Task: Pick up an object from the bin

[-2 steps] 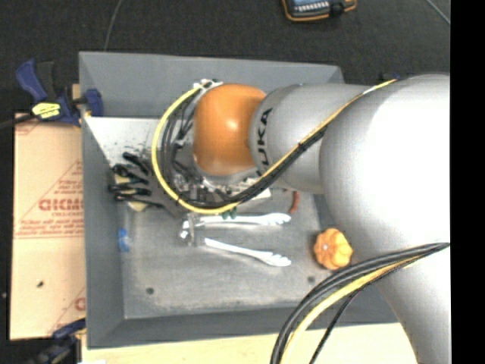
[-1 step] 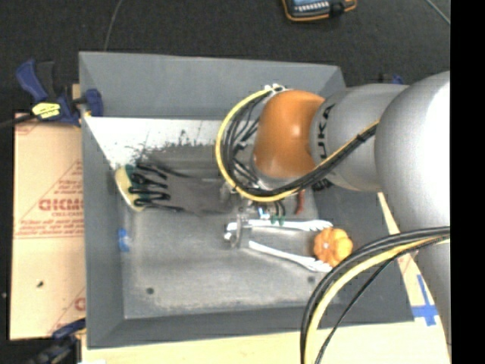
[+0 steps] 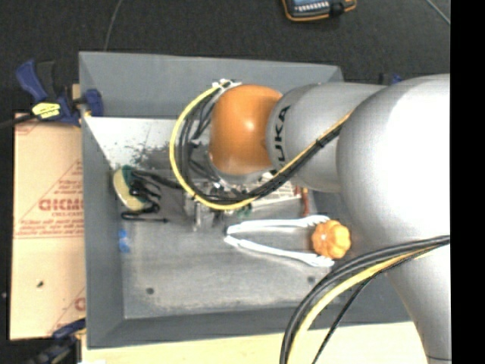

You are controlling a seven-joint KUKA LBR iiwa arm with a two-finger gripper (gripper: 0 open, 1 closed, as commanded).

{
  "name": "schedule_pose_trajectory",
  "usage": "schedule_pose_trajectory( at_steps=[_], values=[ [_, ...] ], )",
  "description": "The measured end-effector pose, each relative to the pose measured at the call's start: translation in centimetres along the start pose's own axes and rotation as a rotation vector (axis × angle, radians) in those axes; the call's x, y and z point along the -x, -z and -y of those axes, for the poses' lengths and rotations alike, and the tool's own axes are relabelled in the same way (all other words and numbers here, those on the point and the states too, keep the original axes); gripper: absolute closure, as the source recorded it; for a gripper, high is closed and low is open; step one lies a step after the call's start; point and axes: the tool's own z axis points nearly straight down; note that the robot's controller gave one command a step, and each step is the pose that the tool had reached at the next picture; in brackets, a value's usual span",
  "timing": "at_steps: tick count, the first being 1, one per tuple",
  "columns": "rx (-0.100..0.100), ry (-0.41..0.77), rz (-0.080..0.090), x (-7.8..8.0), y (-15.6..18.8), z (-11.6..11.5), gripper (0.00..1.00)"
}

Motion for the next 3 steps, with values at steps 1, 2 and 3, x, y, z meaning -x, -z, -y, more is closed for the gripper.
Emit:
schedule_pose_trajectory(
  at_steps=[1, 2, 3],
  values=[
    [0.000, 0.000, 0.000, 0.0, 0.0, 0.0, 1.00],
    [-0.002, 0.418, 0.005, -3.0, 0.1, -0.3, 1.00],
    [0.000, 0.042, 0.004, -0.3, 1.5, 0.5, 1.00]
  ],
)
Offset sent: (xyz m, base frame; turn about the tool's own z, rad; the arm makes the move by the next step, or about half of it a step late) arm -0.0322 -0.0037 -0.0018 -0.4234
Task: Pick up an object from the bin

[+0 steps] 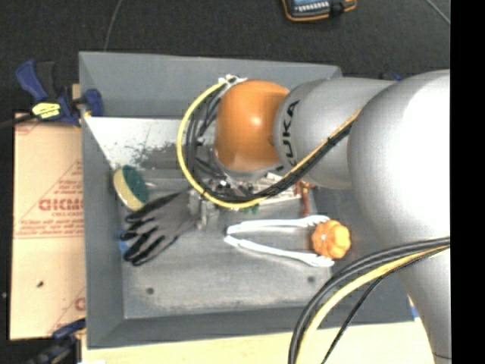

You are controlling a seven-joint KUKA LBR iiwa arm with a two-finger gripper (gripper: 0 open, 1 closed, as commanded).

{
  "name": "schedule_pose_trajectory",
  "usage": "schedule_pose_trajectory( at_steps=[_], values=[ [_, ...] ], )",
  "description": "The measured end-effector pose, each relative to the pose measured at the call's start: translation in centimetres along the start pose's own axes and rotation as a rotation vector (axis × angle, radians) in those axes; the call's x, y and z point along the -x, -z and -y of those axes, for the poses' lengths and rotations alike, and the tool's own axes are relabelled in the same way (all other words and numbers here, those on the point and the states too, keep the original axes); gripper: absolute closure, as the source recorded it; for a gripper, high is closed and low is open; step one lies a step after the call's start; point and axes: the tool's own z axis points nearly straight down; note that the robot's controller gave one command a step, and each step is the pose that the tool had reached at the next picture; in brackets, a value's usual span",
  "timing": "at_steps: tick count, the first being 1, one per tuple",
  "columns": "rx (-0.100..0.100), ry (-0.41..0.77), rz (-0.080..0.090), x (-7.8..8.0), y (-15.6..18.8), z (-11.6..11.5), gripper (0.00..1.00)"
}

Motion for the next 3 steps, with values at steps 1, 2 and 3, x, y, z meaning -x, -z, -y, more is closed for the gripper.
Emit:
schedule_pose_trajectory(
  at_steps=[1, 2, 3],
  values=[
    [0.001, 0.352, 0.000, -1.5, 7.4, 1.2, 1.00],
    [0.000, -0.003, 0.004, -1.1, 2.6, 1.5, 1.00],
    [-0.003, 0.324, 0.009, -1.0, 8.5, 1.5, 1.00]
  ],
)
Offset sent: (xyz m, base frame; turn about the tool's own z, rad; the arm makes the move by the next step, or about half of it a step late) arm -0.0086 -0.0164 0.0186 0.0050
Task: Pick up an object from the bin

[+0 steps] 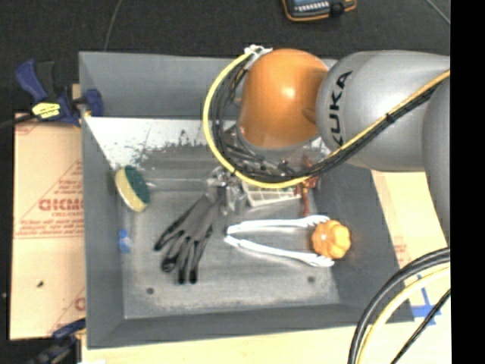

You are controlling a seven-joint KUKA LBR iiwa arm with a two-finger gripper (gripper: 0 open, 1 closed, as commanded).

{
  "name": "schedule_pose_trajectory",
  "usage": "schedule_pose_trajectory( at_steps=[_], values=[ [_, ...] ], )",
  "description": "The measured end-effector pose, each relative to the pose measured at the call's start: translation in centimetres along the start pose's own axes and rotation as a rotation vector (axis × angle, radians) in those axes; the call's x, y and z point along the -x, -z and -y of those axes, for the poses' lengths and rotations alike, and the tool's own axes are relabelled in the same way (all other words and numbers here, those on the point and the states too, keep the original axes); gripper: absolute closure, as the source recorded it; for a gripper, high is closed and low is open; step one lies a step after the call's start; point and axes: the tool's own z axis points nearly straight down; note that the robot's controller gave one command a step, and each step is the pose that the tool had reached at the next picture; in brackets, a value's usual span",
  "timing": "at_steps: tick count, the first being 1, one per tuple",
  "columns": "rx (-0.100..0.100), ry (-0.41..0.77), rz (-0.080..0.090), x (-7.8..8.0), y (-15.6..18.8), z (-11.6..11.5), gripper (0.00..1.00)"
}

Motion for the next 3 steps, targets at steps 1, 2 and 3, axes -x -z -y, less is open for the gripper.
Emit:
schedule_pose_trajectory(
  at_steps=[1, 2, 3],
  values=[
    [-0.004, -0.067, 0.009, 0.4, -0.4, 0.1, 1.00],
    [0.003, -0.219, 0.000, 0.4, -2.5, 0.5, 1.00],
    [0.002, -0.041, 0.002, 0.9, -7.4, 0.6, 1.00]
  ],
)
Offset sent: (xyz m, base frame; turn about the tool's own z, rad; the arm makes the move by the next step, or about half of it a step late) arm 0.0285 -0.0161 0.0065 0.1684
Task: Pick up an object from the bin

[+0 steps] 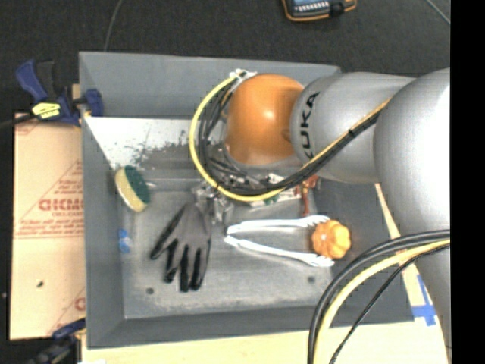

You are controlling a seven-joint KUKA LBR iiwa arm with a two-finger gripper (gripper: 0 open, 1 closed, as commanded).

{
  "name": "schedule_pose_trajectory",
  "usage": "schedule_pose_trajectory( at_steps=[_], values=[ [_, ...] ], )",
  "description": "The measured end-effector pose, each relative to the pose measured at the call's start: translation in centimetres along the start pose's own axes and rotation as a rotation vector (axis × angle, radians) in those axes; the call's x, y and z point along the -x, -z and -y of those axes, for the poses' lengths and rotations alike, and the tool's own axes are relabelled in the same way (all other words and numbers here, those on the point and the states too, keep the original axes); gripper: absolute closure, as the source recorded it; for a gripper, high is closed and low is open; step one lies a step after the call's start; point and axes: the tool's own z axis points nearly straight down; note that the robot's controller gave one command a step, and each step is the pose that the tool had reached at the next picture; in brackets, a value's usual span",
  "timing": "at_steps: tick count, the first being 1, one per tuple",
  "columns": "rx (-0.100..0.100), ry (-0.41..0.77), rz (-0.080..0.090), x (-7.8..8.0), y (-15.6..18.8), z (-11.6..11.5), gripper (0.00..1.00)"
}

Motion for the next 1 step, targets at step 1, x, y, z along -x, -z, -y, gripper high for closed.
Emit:
schedule_pose_trajectory(
  at_steps=[1],
  values=[
    [-0.002, -0.251, 0.004, -1.11, 1.89, 0.26, 1.00]
  ],
)
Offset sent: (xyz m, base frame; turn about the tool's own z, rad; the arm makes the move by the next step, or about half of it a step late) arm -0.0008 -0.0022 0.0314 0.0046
